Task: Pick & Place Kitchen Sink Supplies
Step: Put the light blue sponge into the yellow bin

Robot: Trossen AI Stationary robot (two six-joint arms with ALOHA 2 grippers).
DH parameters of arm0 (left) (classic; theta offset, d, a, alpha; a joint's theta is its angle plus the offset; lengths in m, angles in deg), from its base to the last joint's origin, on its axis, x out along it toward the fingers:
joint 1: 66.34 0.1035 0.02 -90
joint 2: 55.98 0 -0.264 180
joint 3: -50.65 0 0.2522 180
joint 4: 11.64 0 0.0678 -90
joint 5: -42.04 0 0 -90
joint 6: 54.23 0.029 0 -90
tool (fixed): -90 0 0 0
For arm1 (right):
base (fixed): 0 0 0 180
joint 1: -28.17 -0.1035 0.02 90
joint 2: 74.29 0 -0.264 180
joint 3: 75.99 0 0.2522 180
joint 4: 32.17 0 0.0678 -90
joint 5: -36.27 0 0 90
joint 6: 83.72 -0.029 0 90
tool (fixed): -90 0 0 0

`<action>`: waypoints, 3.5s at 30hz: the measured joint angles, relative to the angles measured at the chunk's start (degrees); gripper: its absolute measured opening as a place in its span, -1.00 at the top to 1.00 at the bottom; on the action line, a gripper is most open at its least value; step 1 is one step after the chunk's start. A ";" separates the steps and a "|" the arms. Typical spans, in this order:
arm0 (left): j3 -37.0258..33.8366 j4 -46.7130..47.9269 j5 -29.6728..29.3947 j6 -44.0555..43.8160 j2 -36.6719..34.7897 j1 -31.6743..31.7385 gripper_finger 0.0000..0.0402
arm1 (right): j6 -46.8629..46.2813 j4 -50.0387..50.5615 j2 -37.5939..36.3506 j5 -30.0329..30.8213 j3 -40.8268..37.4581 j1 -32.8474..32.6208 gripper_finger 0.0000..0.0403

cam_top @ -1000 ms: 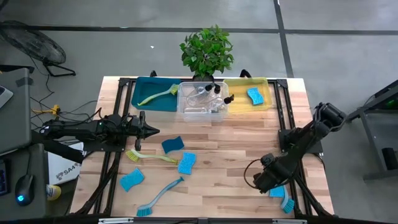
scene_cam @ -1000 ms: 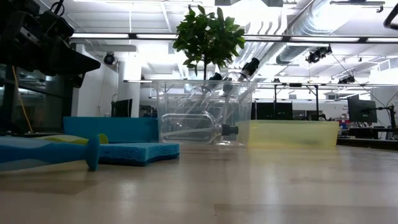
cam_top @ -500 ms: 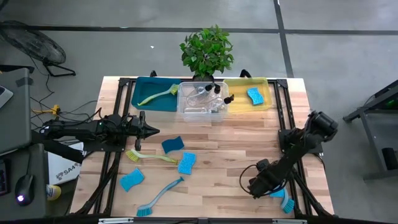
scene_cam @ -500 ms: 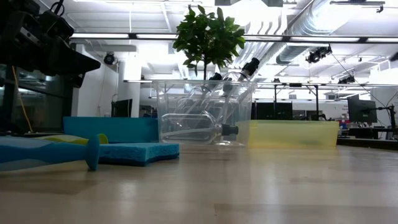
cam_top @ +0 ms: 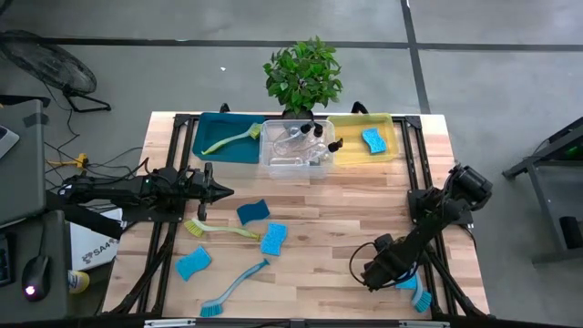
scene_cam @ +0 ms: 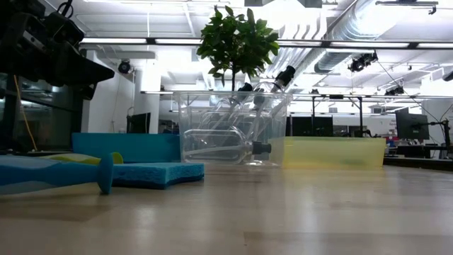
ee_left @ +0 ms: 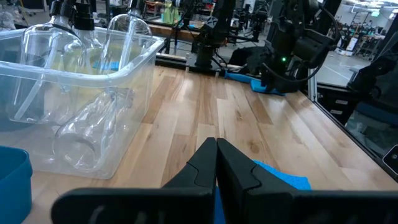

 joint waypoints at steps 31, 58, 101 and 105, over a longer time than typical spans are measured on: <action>0.00 0.00 0.00 0.01 -0.02 0.00 1.00 | 7.58 2.52 -6.43 16.62 2.03 0.42 1.00; 0.00 0.02 0.00 0.00 -0.02 0.02 1.00 | 39.18 13.38 -22.09 33.11 2.12 21.09 1.00; -0.01 0.00 0.00 0.02 0.00 0.00 1.00 | 106.31 -11.16 -29.16 24.32 2.12 87.46 1.00; 0.00 0.02 0.00 0.00 -0.02 0.02 1.00 | 109.82 -11.45 -24.46 23.66 2.09 90.85 1.00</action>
